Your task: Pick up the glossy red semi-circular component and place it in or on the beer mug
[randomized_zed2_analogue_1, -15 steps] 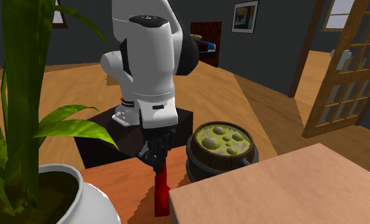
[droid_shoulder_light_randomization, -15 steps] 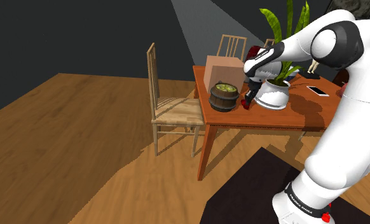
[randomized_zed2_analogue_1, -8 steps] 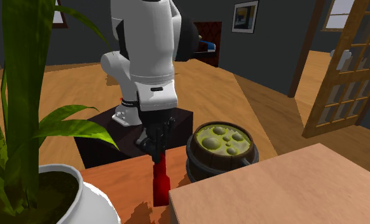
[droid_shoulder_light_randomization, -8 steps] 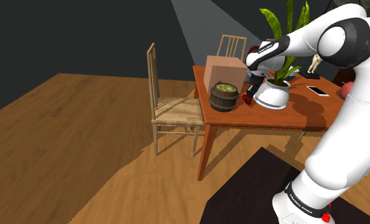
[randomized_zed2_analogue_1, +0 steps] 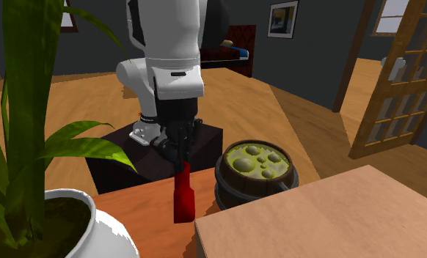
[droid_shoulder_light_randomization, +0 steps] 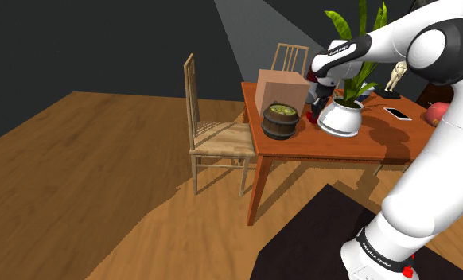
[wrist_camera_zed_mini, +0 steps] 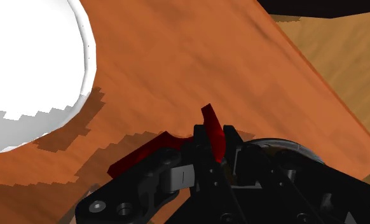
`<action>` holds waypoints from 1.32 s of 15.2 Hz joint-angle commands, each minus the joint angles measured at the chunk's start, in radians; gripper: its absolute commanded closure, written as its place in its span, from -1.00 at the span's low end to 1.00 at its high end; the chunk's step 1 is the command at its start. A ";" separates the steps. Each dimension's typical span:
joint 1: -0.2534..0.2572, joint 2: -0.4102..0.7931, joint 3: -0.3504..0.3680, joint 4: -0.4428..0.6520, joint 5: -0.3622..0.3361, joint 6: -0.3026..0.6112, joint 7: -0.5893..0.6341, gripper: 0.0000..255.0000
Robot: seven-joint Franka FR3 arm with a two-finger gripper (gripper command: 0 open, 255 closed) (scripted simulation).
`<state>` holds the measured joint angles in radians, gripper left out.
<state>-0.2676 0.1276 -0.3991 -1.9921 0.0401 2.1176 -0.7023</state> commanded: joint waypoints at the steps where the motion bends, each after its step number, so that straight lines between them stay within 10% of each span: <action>1: 0.002 -0.012 0.000 0.012 -0.006 -0.024 0.005 1.00; 20: 0.007 -0.073 -0.002 0.201 -0.034 -0.268 0.022 1.00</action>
<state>-0.2609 0.0600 -0.4004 -1.7984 0.0083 1.8619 -0.6809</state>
